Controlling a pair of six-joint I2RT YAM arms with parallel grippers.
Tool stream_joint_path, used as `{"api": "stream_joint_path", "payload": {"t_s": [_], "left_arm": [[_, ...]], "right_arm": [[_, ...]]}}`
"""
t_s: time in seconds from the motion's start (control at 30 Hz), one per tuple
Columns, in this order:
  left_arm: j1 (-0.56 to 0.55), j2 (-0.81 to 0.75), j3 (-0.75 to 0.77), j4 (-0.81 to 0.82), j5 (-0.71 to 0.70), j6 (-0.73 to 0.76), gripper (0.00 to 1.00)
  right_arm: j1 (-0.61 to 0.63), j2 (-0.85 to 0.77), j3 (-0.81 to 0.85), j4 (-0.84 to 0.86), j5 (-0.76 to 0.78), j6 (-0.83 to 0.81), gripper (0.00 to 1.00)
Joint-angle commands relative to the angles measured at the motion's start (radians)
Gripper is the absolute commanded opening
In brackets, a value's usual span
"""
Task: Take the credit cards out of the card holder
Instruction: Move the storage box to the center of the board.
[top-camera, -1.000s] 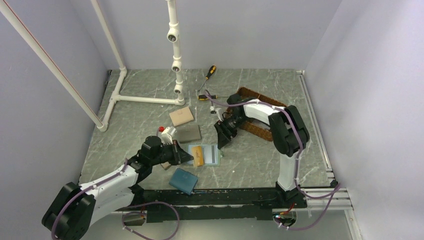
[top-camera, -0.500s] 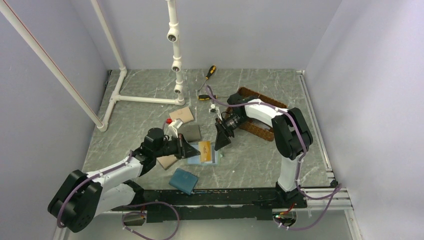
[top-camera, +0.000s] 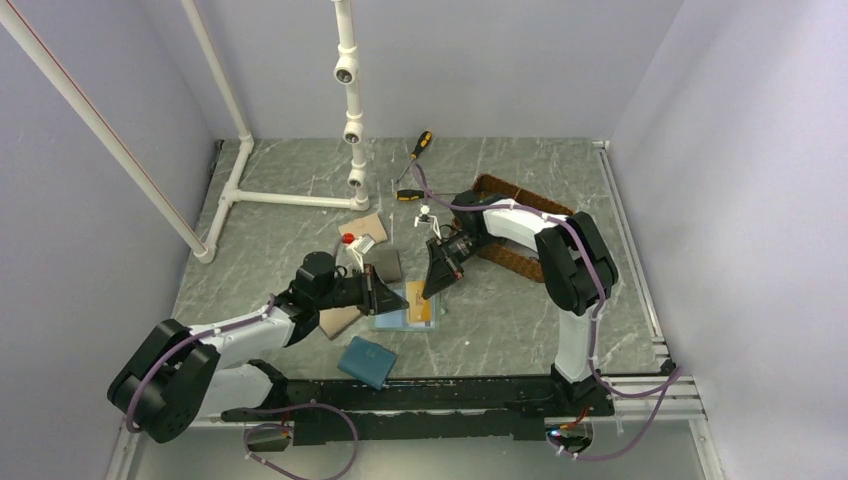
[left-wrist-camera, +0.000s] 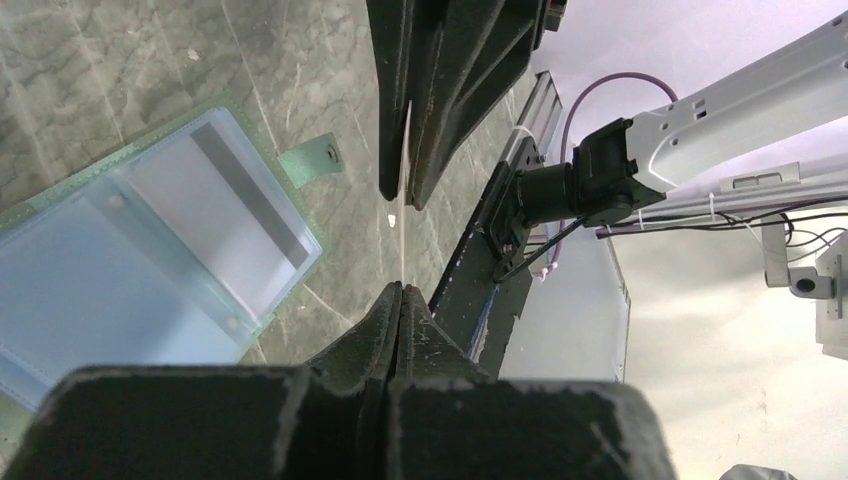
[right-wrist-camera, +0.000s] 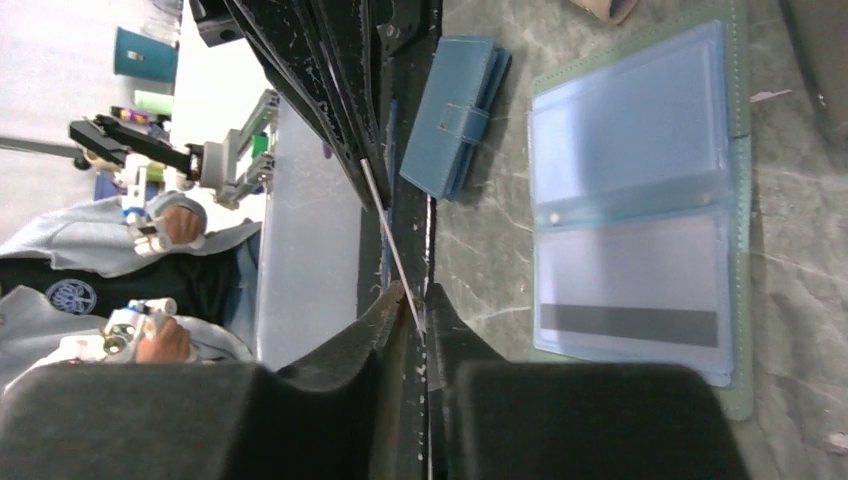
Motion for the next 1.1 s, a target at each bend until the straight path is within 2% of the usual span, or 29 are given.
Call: {"api": "stream_joint_path", "payload": {"t_s": [0.0,0.07,0.13,0.4,0.43,0.57,0.63,0.77,0.83,0.97,1.0,1.07], "left_arm": [[-0.005,-0.002,0.042,0.065,-0.002,-0.019,0.0],[-0.004,-0.011,0.041,0.036,-0.023,-0.023,0.07],[-0.004,-0.034,0.031,0.01,-0.064,-0.025,0.19],[0.007,-0.26,-0.008,-0.225,-0.31,-0.026,0.93],[0.007,-0.289,-0.011,-0.251,-0.341,-0.039,0.99],[0.009,-0.328,0.015,-0.298,-0.394,-0.067,0.99],[0.009,-0.283,0.062,-0.292,-0.344,-0.007,0.99],[-0.01,-0.069,0.269,-0.389,-0.212,0.215,0.9],[-0.085,0.04,0.394,-0.462,-0.232,0.363,0.9],[-0.252,0.235,0.625,-0.581,-0.359,0.734,0.91],[-0.28,0.275,0.665,-0.587,-0.369,0.9,0.91],[-0.319,0.352,0.715,-0.566,-0.368,1.113,0.92]], "right_arm": [[0.007,0.014,0.055,-0.035,-0.063,-0.036,0.0],[0.004,0.013,0.067,-0.06,-0.054,-0.065,0.0],[-0.004,0.005,0.076,-0.084,-0.037,-0.093,0.0],[-0.116,-0.098,0.089,-0.098,0.134,-0.124,0.0],[-0.144,-0.127,0.084,-0.089,0.167,-0.123,0.0],[-0.236,-0.209,0.07,-0.043,0.265,-0.085,0.0],[-0.285,-0.255,0.052,0.014,0.311,-0.032,0.0],[-0.389,-0.318,0.028,0.106,0.389,0.106,0.0],[-0.441,-0.348,0.013,0.155,0.405,0.158,0.0],[-0.543,-0.407,-0.016,0.224,0.416,0.245,0.0],[-0.57,-0.421,-0.026,0.242,0.421,0.268,0.0],[-0.603,-0.442,-0.041,0.275,0.425,0.303,0.0]]}}
